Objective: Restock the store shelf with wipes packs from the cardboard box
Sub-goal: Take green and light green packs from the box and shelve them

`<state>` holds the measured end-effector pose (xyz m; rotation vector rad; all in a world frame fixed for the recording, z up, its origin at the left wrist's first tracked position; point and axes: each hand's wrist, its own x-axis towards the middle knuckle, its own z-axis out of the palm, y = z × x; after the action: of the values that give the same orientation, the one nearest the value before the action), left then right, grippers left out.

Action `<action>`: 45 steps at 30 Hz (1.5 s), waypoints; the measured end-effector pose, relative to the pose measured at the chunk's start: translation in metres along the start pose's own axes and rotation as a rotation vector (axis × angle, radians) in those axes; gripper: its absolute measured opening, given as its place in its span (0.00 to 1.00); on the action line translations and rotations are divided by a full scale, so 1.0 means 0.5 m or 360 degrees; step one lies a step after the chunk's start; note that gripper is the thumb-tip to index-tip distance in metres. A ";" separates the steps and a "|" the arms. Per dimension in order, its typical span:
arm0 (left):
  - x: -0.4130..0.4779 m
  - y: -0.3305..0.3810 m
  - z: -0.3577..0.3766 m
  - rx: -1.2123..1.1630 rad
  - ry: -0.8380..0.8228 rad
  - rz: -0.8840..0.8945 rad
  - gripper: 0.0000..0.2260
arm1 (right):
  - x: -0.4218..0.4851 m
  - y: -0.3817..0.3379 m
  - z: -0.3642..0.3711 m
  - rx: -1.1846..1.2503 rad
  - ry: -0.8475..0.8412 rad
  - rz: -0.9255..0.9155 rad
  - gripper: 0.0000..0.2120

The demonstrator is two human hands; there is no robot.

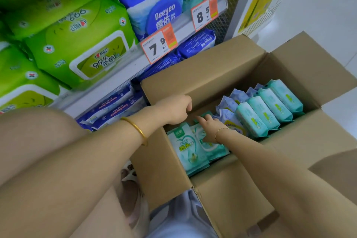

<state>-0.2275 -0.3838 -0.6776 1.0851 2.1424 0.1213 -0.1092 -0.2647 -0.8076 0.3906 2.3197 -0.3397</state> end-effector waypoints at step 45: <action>-0.266 0.169 -0.629 -0.1111 0.1655 0.0523 0.15 | -0.413 -0.061 -0.746 0.2255 0.1543 -0.0905 0.16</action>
<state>-0.3208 -0.3564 -0.3397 1.0053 2.3591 1.7649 -0.2183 -0.1972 -0.3997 0.6016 2.5948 -2.5734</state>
